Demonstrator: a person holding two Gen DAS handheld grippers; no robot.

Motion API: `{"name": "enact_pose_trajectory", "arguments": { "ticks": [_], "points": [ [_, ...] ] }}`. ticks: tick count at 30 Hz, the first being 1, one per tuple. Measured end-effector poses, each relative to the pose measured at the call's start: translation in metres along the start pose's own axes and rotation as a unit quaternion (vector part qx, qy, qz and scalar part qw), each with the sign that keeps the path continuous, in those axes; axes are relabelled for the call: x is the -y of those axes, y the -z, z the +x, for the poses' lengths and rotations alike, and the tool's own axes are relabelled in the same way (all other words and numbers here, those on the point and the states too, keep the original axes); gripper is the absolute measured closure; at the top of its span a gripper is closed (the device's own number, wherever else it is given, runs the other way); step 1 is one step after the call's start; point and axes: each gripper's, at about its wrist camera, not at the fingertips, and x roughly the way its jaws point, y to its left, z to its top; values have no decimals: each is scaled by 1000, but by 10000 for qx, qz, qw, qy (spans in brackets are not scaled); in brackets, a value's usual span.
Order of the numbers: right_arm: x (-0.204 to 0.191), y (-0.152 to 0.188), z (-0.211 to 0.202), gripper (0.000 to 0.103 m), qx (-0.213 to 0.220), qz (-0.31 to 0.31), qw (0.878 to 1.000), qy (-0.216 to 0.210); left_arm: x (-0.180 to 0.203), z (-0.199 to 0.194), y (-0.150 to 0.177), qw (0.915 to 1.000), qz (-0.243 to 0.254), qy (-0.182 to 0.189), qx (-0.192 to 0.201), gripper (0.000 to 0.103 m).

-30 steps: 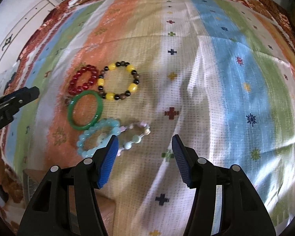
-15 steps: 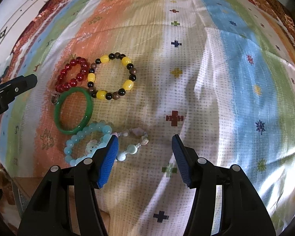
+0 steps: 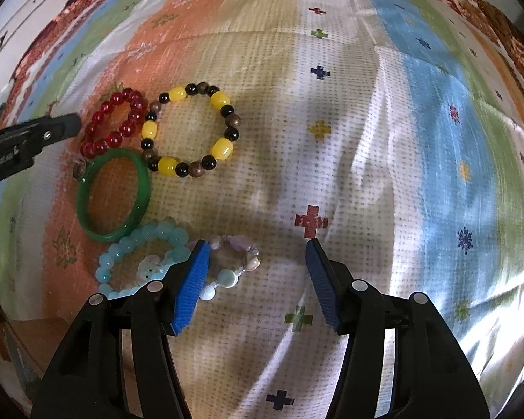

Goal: Organize jewelry
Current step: 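Move both tools back to the remaining bracelets beside the jade bangle, then grasp the red bead bracelet with the left tool while the right tool grasps the white-pink bead bracelet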

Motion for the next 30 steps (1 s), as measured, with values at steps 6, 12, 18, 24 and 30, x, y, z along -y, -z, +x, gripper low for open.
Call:
{"name": "enact_pose_trajectory", "arguments": {
  "ticks": [6, 12, 18, 24, 30],
  "points": [
    [-1, -5, 3, 45, -17, -5, 10000, -32, 3, 19, -6, 9998, 71, -123, -153, 44],
    [-5, -10, 6, 45, 22, -108, 9999, 55, 6, 33, -9, 9994, 217, -229, -143, 41],
    [-2, -9, 7, 45, 55, -158, 9999, 9, 9, 38, -10, 9989, 328, -254, -204, 45],
    [10, -6, 5, 78, 138, -70, 9999, 73, 8, 35, -9, 9982, 489, -116, -332, 90],
    [13, -4, 4, 92, 242, -193, 9994, 133, 4, 30, -8, 9983, 482, -1, -321, 90]
  ]
}}
